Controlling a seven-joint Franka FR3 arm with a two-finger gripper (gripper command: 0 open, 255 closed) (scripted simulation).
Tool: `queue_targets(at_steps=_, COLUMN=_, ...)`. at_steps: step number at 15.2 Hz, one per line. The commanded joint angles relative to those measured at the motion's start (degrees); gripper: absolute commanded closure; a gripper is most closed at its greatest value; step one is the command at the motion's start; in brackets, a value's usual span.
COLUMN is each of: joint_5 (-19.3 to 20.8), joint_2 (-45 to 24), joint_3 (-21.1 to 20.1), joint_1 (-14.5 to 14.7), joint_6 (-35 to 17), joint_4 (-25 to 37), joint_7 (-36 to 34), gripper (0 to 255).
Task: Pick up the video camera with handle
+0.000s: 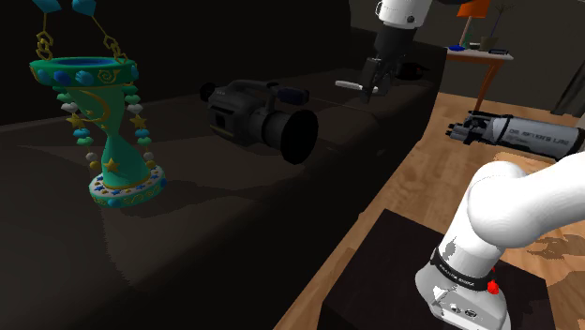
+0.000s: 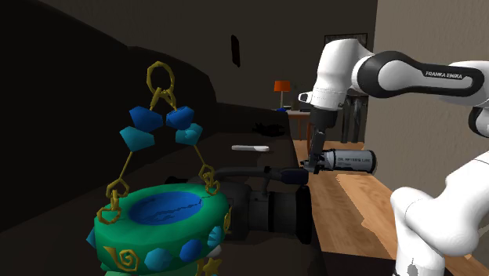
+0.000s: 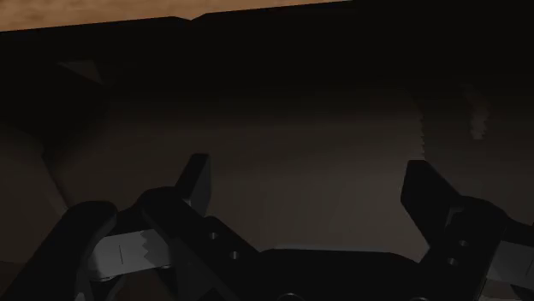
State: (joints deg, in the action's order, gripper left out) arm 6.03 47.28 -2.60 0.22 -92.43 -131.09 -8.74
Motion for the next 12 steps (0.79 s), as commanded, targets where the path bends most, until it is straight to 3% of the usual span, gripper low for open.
queue_targets(at_steps=1, joint_5=0.00, joint_2=0.00, joint_3=0.00, joint_1=0.00, joint_6=0.00, joint_4=0.00, joint_7=0.00, gripper=0)
queue_targets(at_steps=12, joint_5=-5.53, joint_2=-23.04, joint_3=-7.76, joint_1=2.51, joint_6=4.85, joint_4=22.72, joint_7=-7.12, gripper=0)
